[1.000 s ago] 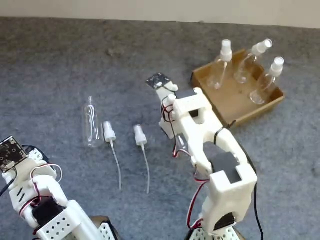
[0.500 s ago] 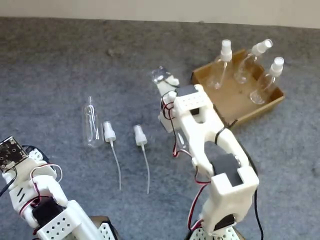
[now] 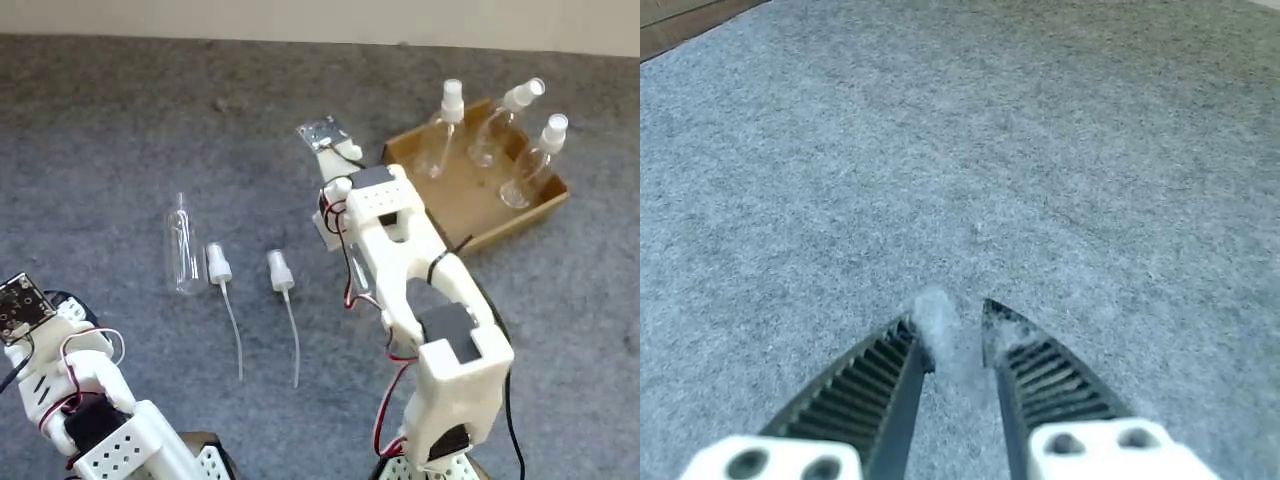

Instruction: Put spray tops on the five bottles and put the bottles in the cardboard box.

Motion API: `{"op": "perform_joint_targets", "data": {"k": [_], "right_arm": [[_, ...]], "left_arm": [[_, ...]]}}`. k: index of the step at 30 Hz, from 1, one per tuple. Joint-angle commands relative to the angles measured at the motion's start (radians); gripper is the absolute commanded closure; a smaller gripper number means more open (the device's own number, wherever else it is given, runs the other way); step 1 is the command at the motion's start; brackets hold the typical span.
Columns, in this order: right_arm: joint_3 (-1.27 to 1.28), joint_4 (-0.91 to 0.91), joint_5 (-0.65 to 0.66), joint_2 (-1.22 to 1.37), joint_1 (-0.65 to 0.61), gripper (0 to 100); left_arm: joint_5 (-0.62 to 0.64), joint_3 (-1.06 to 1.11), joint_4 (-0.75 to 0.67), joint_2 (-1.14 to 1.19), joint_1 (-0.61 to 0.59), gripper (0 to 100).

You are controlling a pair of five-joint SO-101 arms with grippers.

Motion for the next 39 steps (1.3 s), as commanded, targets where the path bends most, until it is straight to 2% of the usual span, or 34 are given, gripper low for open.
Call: {"op": "perform_joint_targets", "data": {"k": [1, 12, 17, 24, 28, 32, 39], "right_arm": [[-0.125, -0.007, -0.014, 0.028, -0.008, 65.6], [-0.163, -0.004, -0.012, 0.12, -0.004, 65.6], [-0.165, 0.087, -0.011, 0.125, -0.004, 65.7], [-0.166, 0.094, -0.011, 0.122, -0.002, 81.9], [-0.17, 0.107, -0.011, 0.111, 0.018, 82.1], [-0.202, 0.119, -0.012, 0.022, 0.035, 82.1], [-0.205, 0.262, -0.012, -0.251, 0.028, 82.1]], "left_arm": [[-0.012, 0.001, -0.029, -0.007, 0.016, 95], [-0.012, 0.001, -0.029, -0.007, 0.016, 95], [-0.012, 0.001, -0.029, -0.007, 0.016, 95], [-0.014, 0.013, -0.031, -0.007, 0.016, 95], [-0.014, 0.013, -0.031, -0.007, 0.016, 95], [-0.014, 0.013, -0.031, -0.007, 0.018, 95], [-0.009, 0.008, -0.031, -0.007, 0.062, 95]]}}
